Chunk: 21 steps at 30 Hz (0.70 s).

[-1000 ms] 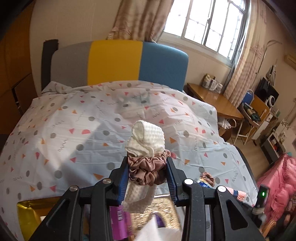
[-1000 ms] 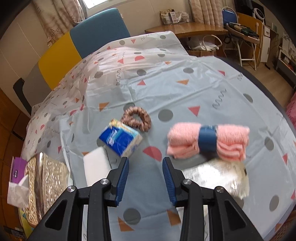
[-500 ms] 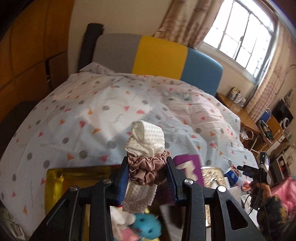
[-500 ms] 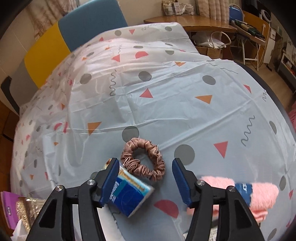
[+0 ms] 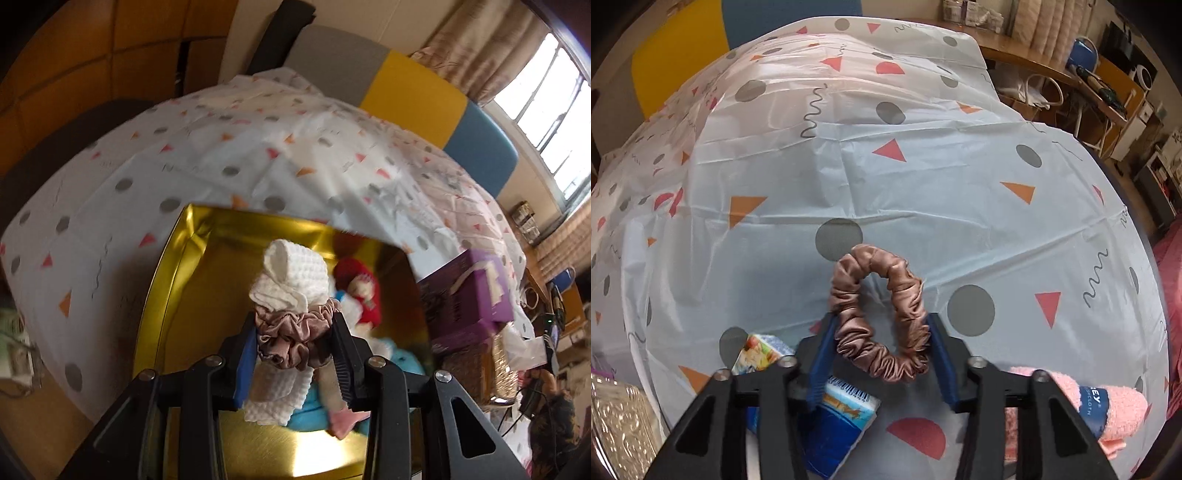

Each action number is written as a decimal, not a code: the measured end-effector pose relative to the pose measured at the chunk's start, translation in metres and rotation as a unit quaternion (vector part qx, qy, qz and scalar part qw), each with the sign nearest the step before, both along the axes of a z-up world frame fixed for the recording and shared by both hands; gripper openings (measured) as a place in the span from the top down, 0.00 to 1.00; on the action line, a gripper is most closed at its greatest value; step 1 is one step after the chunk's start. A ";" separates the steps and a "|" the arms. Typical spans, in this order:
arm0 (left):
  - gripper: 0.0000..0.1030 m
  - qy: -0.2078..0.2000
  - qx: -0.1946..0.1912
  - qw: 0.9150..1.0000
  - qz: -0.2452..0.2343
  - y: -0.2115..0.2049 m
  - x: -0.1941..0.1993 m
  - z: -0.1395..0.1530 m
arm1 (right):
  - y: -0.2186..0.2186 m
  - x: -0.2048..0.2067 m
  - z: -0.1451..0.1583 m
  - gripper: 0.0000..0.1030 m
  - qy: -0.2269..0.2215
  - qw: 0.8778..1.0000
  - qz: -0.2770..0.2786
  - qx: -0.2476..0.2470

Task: Organize soft objects
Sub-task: 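Lower the white cloth and scrunchie into the gold tray and open the left tool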

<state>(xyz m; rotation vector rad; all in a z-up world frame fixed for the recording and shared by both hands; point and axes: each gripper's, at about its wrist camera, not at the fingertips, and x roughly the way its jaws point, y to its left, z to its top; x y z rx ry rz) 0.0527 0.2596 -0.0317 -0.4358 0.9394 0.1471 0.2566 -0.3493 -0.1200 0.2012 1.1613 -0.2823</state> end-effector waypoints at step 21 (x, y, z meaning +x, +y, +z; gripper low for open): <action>0.45 0.017 0.043 0.998 0.048 0.042 0.052 -0.037 | 0.027 -0.060 0.000 0.74 -0.008 0.998 0.054 -0.034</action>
